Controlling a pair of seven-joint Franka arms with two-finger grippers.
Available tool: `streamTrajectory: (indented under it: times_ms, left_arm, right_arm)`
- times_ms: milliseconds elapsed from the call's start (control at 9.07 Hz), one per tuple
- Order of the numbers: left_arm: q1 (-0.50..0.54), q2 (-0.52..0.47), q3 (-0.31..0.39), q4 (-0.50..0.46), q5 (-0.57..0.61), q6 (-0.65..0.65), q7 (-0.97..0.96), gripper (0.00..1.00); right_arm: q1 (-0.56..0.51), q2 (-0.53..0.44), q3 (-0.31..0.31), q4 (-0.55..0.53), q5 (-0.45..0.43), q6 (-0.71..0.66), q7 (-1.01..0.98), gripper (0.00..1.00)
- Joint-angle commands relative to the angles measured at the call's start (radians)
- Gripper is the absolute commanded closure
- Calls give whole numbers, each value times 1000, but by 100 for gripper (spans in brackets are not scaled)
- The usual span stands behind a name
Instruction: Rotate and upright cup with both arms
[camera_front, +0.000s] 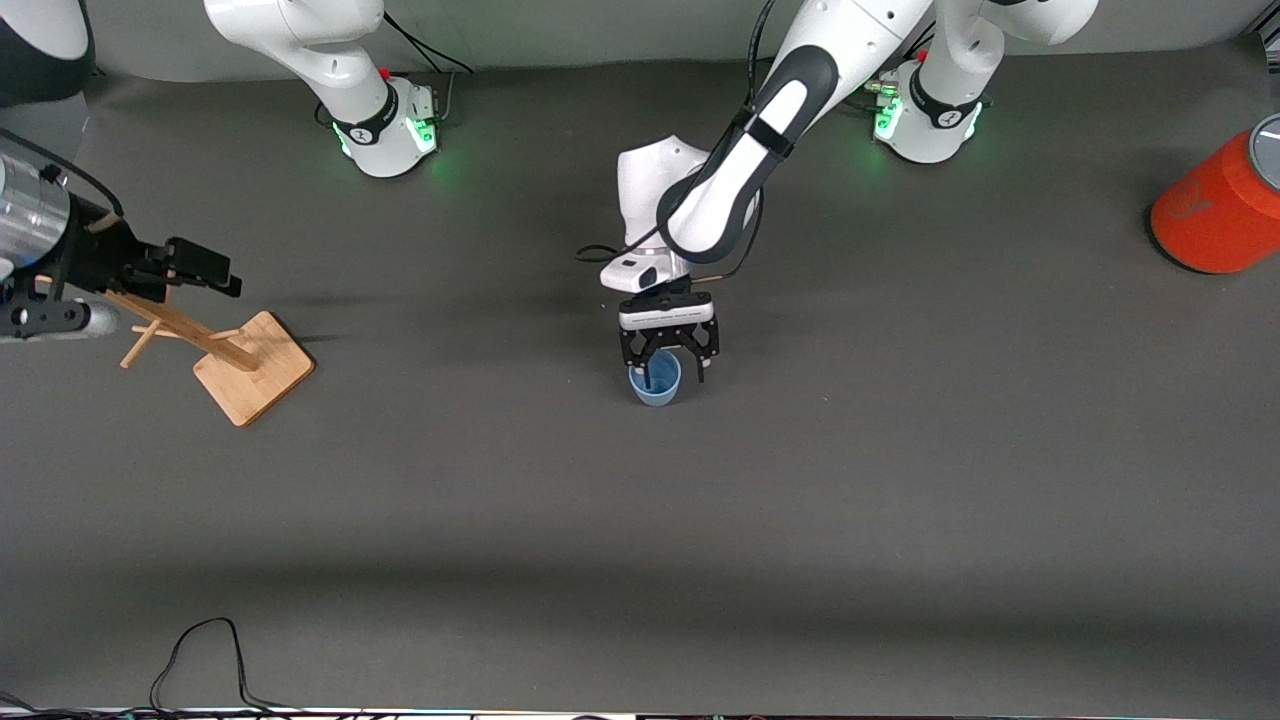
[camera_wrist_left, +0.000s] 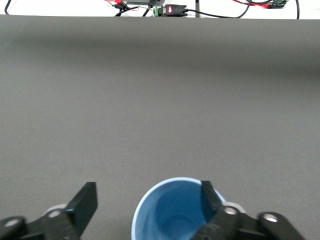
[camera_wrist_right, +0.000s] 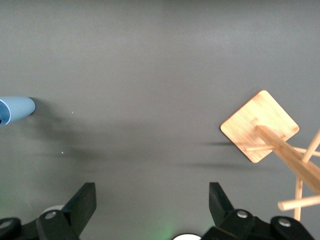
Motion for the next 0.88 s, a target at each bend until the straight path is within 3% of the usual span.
streamTrajectory:
  times_ms: [0, 110, 221, 441, 551, 772]
  left_arm:
    - [-2, -19, 5, 97, -204, -75, 233, 0]
    - [17, -19, 5, 159, -314, -115, 358, 0]
    - [46, -19, 5, 218, -426, -160, 501, 0]
    - [133, -24, 2, 358, -674, -294, 808, 0]
    - [185, -26, 5, 433, -803, -383, 993, 0]
    - [338, -146, 3, 426, -972, -500, 1303, 0]
  right_arm:
    - [-57, 105, 59, 126, -8, -14, -11, 0]
    - [-135, 96, 141, 120, -13, -16, -20, 0]
    - [-138, 84, 153, 109, -17, -11, -14, 0]
    - [-57, -20, 83, -33, -19, 64, -20, 0]
    - [-12, -22, 40, -39, -17, 64, -23, 0]
    - [67, -10, -35, -17, -10, 50, -22, 0]
